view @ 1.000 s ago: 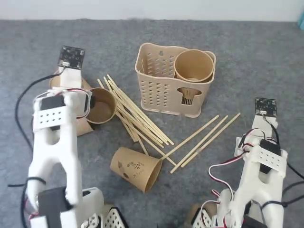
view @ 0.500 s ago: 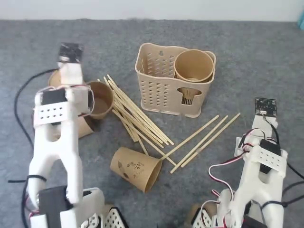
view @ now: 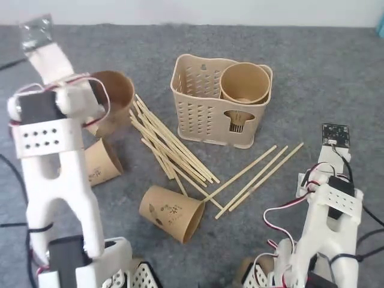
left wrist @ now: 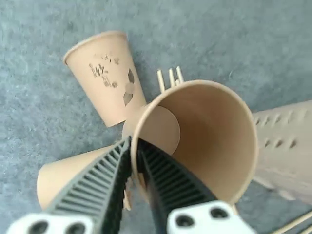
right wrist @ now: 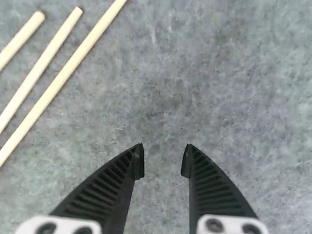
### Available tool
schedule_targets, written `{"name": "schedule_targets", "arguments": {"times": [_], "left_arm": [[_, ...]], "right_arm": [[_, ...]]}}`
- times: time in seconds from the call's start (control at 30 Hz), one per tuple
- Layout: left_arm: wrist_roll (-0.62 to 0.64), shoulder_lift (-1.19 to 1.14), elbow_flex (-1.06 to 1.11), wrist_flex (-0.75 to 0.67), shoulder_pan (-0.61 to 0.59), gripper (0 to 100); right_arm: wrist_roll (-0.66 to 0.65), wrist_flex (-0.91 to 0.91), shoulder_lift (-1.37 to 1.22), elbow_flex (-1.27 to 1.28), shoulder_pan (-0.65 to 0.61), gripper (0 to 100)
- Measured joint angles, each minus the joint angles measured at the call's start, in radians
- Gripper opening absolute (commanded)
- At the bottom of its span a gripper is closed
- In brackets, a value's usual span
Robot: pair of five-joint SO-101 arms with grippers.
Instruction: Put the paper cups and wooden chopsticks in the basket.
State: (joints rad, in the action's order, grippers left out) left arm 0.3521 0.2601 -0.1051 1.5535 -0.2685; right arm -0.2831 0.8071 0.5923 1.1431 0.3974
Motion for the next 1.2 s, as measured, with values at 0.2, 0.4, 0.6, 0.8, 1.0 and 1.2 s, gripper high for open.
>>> {"name": "schedule_targets", "arguments": {"times": [0.2,0.4,0.6,0.8,1.0,1.2], "left_arm": [[0.121,0.000,-0.287,0.110,0.120,1],[0.244,0.008,-0.512,0.107,0.334,1],[0.265,0.006,-0.537,-0.012,0.525,1],[0.267,-0.115,-0.537,-0.054,0.635,1],[0.267,-0.265,-0.537,-0.100,0.651,1],[0.267,-0.361,-0.537,-0.172,0.651,1]], "right_arm": [[0.000,-0.032,0.000,0.025,0.000,13.6],[0.000,-0.043,0.000,0.028,0.000,13.6],[0.000,-0.044,0.000,0.028,0.000,13.6],[0.000,-0.044,0.000,0.028,0.000,13.6],[0.000,-0.044,0.000,0.028,-0.003,13.6],[0.000,-0.044,0.000,0.028,-0.005,13.6]]}}
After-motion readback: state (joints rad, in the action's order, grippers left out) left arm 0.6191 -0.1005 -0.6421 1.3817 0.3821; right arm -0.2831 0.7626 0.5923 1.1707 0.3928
